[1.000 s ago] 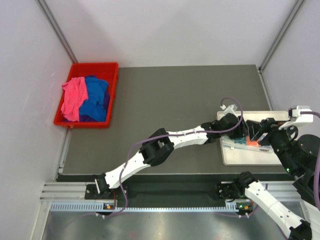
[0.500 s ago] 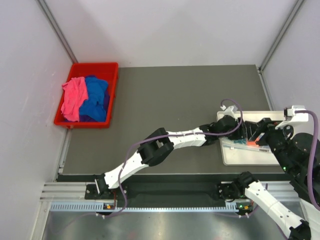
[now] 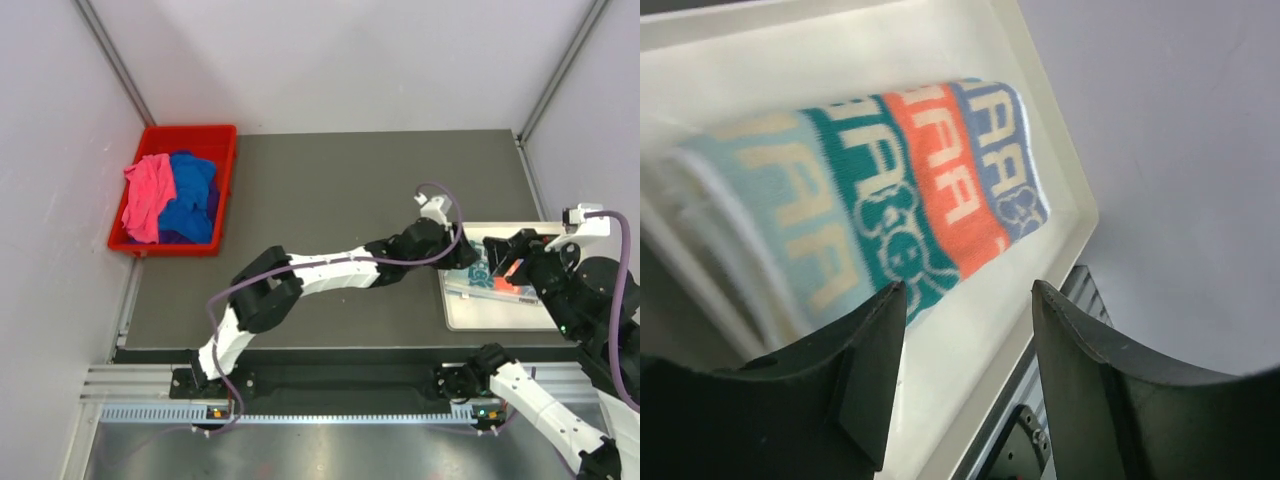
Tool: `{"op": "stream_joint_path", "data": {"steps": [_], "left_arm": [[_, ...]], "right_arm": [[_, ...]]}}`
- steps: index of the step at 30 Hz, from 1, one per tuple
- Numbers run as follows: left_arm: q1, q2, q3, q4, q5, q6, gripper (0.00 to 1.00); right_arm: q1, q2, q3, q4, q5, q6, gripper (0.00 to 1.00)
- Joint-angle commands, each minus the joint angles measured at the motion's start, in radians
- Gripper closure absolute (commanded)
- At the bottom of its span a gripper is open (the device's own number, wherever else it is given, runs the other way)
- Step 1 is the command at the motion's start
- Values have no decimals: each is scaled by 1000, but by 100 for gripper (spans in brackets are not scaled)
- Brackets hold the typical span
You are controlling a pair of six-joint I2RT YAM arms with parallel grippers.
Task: Fold and stack the towels
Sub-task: Neatly place the folded towel into the bin, then grab crumpled towel
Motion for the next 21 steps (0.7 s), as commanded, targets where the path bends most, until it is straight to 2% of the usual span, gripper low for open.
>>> {"op": "stream_joint_path", "data": {"steps": [1,6,7,9,10,13,14,16,17,21], "left_arm": [[26,-193,-137,31,-80,68,42],[75,-406,-358,-112,-250,131,42],[92,-479,-386,-156,-330,123,42],[158,-550,-458,-259,-401,131,42],[207,-613,-472,-306,-491,143,42],[306,-724,-536,-428,-638,163,41],[392,-745,-549,-457,-657,162,39],[484,-788,-584,-485,-680,172,39],[574,-795,-592,-491,-686,177,39],[790,-752,-583,-488,-686,194,38]], "right_arm": [[1,29,-23,79,-31,34,40],[1,68,-107,176,-92,56,39],[1,87,-141,196,-121,63,39],[1,112,-176,260,-149,71,39],[2,138,-207,302,-180,79,39],[2,196,-254,359,-232,90,39],[2,210,-262,386,-243,90,39],[2,251,-283,412,-264,88,39],[2,262,-291,435,-272,88,39],[2,316,-323,477,-289,74,39]]}}
